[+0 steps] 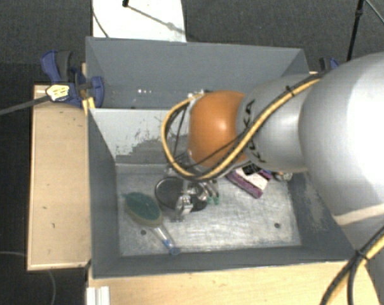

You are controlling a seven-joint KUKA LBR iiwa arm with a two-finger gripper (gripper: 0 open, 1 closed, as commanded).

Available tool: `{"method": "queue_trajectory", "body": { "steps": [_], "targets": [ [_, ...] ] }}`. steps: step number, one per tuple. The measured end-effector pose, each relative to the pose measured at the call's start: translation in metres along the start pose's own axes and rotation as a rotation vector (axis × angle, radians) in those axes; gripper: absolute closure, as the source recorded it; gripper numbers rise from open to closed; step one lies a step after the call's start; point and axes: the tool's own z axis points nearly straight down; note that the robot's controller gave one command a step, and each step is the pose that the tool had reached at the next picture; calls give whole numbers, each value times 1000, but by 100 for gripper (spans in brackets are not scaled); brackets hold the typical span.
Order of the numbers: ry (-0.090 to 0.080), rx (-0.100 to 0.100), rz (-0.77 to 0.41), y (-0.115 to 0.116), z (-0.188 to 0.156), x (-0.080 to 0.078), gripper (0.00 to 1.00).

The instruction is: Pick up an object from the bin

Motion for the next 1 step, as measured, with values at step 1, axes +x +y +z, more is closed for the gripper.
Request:
{"method": "queue_trajectory", "body": {
  "steps": [1],
  "targets": [
    [-3, -3, 6, 1, -4, 0, 100]
  ]
}}
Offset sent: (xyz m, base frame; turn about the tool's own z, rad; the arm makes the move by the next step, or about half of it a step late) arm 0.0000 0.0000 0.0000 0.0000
